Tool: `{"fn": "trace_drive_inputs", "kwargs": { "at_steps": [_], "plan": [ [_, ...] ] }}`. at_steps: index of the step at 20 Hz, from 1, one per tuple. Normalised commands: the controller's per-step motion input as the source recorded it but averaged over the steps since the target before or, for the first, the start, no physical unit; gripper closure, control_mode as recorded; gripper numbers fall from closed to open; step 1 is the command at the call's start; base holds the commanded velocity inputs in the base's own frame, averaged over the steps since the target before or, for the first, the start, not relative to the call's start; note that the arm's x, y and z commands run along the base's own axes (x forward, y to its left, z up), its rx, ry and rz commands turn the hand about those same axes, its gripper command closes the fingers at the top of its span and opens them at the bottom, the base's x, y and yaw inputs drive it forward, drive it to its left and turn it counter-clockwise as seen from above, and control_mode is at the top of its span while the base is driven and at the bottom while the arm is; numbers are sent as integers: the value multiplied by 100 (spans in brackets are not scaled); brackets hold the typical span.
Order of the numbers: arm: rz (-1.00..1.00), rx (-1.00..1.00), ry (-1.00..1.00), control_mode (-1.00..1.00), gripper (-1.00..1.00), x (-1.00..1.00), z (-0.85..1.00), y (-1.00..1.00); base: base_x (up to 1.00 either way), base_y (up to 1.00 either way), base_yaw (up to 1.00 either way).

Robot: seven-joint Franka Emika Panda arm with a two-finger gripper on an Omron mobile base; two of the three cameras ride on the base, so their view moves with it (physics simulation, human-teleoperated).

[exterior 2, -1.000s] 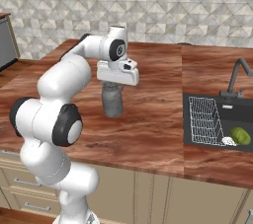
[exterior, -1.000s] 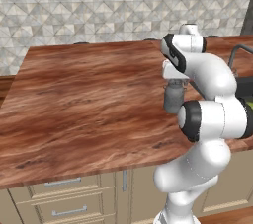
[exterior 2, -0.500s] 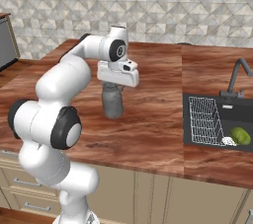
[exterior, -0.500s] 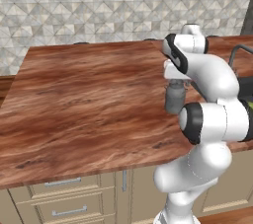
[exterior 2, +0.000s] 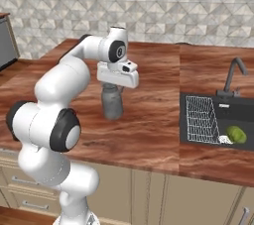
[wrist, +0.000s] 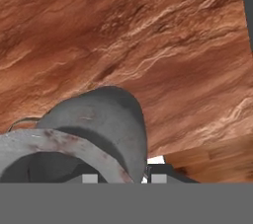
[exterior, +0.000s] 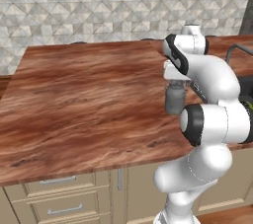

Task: Pick the jug and cup and place them in the sink. Then turn on the water.

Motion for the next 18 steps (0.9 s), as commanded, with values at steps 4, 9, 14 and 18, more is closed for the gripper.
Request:
{"fn": "trace_drive_inputs", "kwargs": {
  "at_steps": [4,9,14,18],
  "plan": [
    [0,0,0,100,100,0,0,0,-39,-65,0],
    [0,0,0,100,100,0,0,0,-41,-73,0],
    [0,0,0,100,100,0,0,0,-45,-74,0],
    [0,0,0,100,100,0,0,0,-25,-80,0]
  ]
}}
